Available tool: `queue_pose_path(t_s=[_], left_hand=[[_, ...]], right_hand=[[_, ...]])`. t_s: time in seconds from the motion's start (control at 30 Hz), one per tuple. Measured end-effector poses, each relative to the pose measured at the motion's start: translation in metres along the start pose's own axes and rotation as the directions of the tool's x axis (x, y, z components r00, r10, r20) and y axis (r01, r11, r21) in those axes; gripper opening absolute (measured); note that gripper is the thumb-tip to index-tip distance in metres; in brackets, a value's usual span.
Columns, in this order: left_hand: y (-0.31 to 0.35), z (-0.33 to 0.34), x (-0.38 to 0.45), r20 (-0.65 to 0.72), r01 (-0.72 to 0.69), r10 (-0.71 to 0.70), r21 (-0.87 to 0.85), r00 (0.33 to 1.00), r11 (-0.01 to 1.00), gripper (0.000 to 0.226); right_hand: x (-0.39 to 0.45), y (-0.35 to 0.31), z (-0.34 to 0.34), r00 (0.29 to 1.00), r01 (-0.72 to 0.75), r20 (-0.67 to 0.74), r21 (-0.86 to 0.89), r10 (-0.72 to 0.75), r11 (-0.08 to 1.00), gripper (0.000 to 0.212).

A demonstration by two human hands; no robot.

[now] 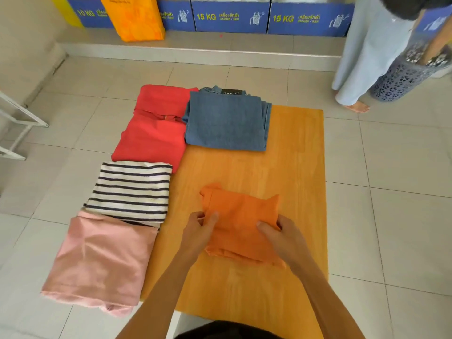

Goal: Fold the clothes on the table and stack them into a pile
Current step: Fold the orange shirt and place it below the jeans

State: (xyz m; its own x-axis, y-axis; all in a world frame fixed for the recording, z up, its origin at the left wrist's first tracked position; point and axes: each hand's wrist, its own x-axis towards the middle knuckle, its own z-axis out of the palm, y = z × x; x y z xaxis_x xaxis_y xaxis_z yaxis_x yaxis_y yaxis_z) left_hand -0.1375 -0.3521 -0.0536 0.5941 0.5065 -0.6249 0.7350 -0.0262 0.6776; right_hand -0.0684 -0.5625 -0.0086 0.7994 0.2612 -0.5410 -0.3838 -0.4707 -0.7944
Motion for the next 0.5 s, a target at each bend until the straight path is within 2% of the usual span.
queue_pose_path(t_s=[0.13,0.27,0.33,0.4,0.5], left_hand=[[0.009,-0.006,0.009,0.16,-0.005,0.025,-0.126,0.987,0.992,0.072],[0.014,-0.017,0.016,0.392,0.156,-0.023,-0.311,0.92,0.938,0.064],[0.018,-0.025,0.017,0.478,0.236,-0.016,-0.404,0.878,0.884,0.062],[0.025,-0.035,0.013,0.513,0.324,-0.006,-0.533,0.859,0.782,0.057],[0.033,-0.049,0.015,0.574,0.416,0.03,-0.628,0.819,0.658,0.062]], right_hand=[[-0.015,-0.055,0.013,0.99,0.103,0.086,0.058,-0.108,0.993,0.017],[-0.025,-0.103,0.028,0.969,0.118,0.192,0.194,-0.155,0.974,0.014],[-0.026,-0.12,0.039,0.961,0.12,0.221,0.205,-0.165,0.971,0.017],[-0.027,-0.134,0.05,0.956,0.118,0.242,0.193,-0.164,0.974,0.028],[-0.023,-0.149,0.062,0.953,0.097,0.261,0.228,-0.156,0.969,0.019]])
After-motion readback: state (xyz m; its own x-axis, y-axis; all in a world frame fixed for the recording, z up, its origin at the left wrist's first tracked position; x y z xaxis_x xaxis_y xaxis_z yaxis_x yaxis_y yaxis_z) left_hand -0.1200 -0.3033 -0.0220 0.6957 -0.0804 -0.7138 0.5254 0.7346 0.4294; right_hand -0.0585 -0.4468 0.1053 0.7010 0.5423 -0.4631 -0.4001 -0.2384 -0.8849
